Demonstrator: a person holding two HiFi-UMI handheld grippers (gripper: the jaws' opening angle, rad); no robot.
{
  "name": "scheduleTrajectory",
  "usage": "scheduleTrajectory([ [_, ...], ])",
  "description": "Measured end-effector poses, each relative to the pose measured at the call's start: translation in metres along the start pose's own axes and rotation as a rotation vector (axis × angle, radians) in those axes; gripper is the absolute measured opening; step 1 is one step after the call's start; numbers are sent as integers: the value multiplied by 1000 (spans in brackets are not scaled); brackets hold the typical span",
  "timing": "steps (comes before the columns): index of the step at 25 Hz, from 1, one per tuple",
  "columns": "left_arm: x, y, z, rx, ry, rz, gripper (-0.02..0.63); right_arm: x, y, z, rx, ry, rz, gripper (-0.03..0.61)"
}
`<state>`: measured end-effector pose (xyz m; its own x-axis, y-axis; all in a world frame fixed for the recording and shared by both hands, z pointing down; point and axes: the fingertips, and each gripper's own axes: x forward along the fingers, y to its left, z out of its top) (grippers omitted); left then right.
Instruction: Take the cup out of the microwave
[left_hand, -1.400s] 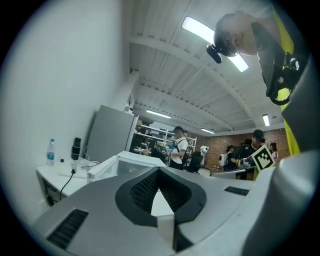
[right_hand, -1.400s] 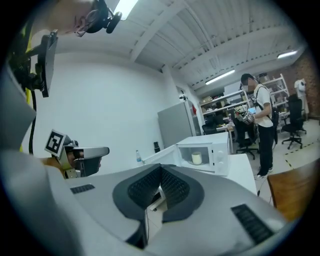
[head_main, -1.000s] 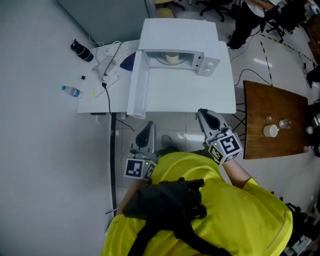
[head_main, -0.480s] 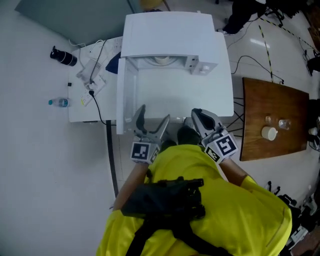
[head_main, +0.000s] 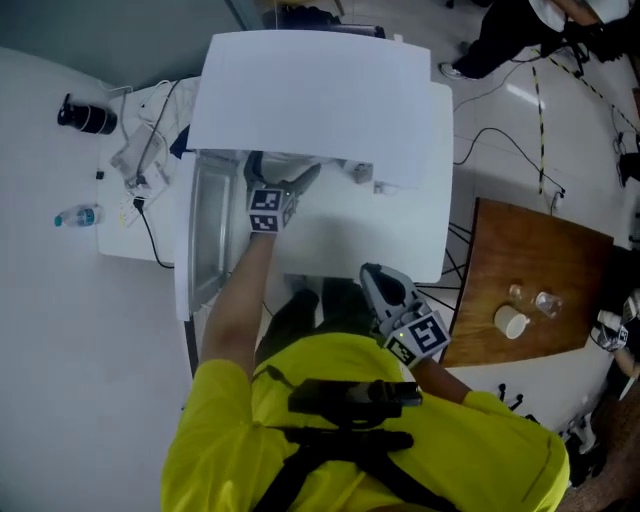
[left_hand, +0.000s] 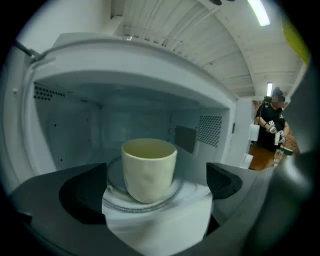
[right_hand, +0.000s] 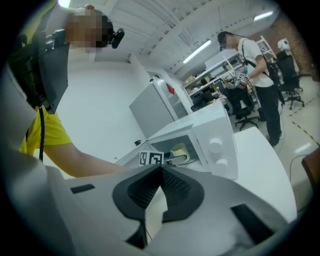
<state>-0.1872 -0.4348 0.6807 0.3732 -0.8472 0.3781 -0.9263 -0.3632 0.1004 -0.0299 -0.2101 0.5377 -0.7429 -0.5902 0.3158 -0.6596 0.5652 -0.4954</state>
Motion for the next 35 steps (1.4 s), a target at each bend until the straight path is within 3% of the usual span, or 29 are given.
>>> scheduleTrajectory([
  [4, 43, 15, 8, 23, -5, 64, 596, -13, -30, -17, 20, 59, -2, 5],
  [6, 56, 15, 11, 56, -2, 92, 539, -19, -42, -17, 15, 67, -21, 5],
  [7, 61, 15, 10, 68, 5, 105, 471, -22, -47, -15, 17, 63, -36, 5],
  [10, 65, 21, 10, 62, 22, 143, 465, -27, -58, -6, 22, 33, -71, 5],
  [14, 36, 15, 11, 34, 5, 159, 463, -35, -67, 2, 22, 8, -100, 5],
  [17, -15, -12, 7, 26, -7, 135, 463, -43, -73, 5, 23, -13, -120, 5],
  [24, -130, -100, -21, -8, 4, 3, 463, -64, -82, 4, 2, -62, -206, 5],
  [27, -152, -128, -35, 26, 34, -64, 463, -71, -81, 2, -21, -72, -235, 5],
  [30, -148, -167, -47, 104, 78, -191, 463, -79, -80, -4, -32, -74, -268, 5],
  [35, -97, -260, -53, 254, 106, -473, 463, -117, -91, -8, 4, -128, -381, 5],
])
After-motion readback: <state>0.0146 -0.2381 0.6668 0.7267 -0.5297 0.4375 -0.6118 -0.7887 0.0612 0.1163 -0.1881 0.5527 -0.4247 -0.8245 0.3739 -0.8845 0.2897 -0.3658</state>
